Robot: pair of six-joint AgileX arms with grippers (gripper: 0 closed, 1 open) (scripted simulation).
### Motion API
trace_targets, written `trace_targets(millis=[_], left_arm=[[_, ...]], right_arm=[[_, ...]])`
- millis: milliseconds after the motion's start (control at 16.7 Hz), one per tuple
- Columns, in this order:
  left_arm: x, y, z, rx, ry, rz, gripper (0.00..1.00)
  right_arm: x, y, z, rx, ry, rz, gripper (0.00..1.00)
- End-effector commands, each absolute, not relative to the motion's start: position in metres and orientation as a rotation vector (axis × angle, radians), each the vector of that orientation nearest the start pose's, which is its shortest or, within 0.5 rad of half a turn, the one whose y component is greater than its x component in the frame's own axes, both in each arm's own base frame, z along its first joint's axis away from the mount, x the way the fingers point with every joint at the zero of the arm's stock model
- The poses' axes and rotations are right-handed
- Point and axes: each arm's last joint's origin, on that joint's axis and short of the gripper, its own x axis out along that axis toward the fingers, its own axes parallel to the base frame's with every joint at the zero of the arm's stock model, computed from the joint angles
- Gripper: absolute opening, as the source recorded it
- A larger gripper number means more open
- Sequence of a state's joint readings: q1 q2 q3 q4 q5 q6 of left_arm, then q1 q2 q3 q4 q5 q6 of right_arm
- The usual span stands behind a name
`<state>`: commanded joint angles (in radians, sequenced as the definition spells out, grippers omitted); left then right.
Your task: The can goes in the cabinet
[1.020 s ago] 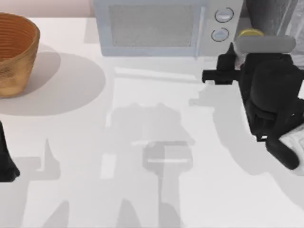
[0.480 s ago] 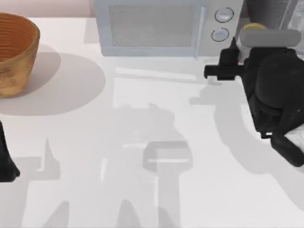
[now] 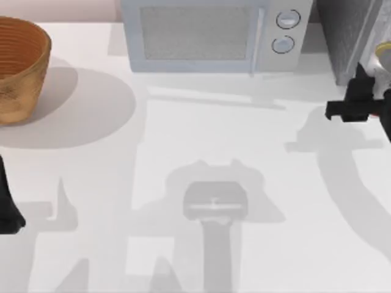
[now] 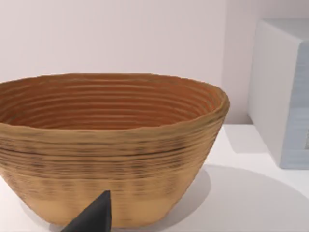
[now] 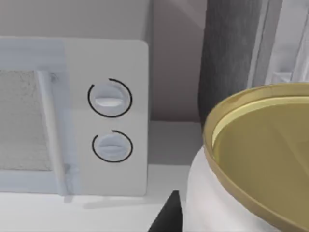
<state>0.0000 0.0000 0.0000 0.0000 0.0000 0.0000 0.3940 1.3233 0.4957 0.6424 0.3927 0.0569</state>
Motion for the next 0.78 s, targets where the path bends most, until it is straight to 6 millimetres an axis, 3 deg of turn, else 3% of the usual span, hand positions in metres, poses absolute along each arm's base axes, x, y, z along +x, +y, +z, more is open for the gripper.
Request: trace_targets(millis=[180, 360, 540, 780], left_arm=[[0.106, -0.001, 0.16, 0.0, 0.0, 0.0, 1.0], [0.106, -0.001, 0.16, 0.0, 0.0, 0.0, 1.0], [0.106, -0.001, 0.16, 0.0, 0.0, 0.0, 1.0], [0.106, -0.001, 0.16, 0.0, 0.0, 0.0, 1.0]], right_arm=[[0.215, 0.06, 0.227, 0.018, 0.064, -0.009, 0.0], [0.167, 0.037, 0.253, 0.069, -0.097, 0.013, 0.0], [0.13, 0.017, 0.233, 0.047, -0.115, -0.01, 0.0], [0.11, 0.001, 0.182, -0.001, -0.029, -0.046, 0.0]])
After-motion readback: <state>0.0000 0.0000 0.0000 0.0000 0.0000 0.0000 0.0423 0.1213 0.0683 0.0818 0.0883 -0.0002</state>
